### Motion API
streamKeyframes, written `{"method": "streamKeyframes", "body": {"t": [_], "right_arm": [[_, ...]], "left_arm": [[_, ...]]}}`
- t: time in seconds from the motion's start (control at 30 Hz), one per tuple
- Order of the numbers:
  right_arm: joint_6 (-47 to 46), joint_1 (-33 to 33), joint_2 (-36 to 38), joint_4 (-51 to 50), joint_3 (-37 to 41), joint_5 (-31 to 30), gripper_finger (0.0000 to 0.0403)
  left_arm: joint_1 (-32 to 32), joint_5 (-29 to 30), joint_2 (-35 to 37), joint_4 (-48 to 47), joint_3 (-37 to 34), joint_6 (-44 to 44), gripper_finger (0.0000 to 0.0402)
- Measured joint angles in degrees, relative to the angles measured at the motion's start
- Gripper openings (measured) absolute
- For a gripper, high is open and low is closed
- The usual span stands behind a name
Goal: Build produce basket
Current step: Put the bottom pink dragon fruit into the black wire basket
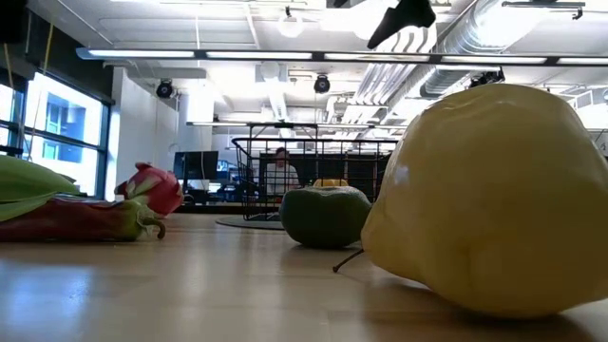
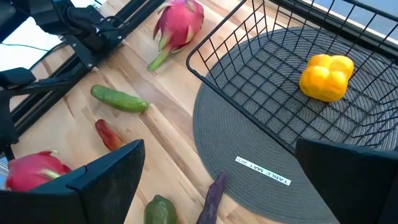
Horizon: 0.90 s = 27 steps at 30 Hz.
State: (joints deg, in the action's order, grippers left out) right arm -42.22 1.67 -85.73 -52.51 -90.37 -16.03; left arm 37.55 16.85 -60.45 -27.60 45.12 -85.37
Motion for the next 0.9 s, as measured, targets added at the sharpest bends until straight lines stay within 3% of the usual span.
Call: {"method": "streamKeyframes", "body": {"t": [0.3,0.9], "right_arm": [[2.2,0.0,0.0,0.0,0.0,0.0,0.0399],[2.6,0.0,0.0,-1.4,0.2,0.0,0.0399]], "left_arm": [[1.1,2.2,-8.5,2.5,0.0,-0.2,0.02],[0.8,-1.1,-18.4,7.0,0.0,0.0,0.02]]}}
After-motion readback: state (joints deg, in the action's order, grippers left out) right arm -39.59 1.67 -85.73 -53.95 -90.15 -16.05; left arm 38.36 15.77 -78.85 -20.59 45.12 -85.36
